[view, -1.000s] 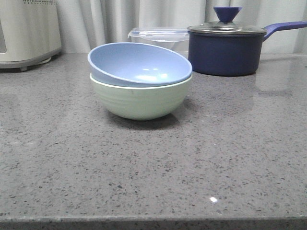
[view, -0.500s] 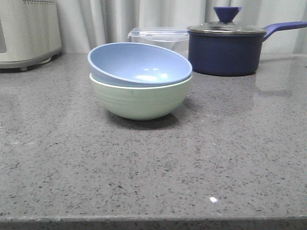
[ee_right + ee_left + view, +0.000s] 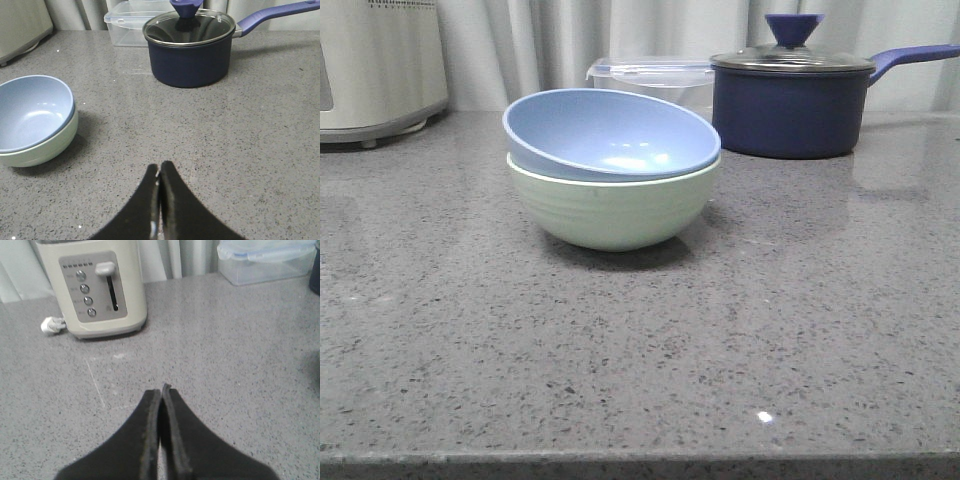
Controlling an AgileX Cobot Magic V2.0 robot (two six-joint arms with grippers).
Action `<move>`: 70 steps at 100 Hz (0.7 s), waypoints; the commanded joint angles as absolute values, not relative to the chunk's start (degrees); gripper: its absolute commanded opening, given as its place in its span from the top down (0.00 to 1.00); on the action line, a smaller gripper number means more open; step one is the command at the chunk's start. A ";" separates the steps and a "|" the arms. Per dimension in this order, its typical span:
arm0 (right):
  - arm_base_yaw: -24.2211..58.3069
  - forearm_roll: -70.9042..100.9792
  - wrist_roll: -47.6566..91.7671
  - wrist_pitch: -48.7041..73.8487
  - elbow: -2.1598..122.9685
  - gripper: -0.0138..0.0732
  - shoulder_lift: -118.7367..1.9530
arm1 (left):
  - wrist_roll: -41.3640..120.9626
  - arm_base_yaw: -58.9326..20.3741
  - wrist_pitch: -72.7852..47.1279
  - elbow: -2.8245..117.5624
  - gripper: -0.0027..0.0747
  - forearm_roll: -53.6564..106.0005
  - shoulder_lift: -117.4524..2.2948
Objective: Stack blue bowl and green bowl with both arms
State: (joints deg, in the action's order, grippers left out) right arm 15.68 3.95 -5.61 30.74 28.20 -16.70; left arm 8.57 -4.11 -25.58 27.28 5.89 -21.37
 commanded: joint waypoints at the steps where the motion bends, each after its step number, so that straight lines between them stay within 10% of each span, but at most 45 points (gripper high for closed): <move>1: 15.25 3.65 -4.98 25.89 29.66 0.85 -17.12 | 8.27 -3.68 -19.82 27.24 0.99 6.08 -19.73; 70: 15.25 3.65 -4.98 25.89 29.66 0.85 -17.12 | 8.27 -3.68 5.23 -1.28 0.99 6.08 -0.77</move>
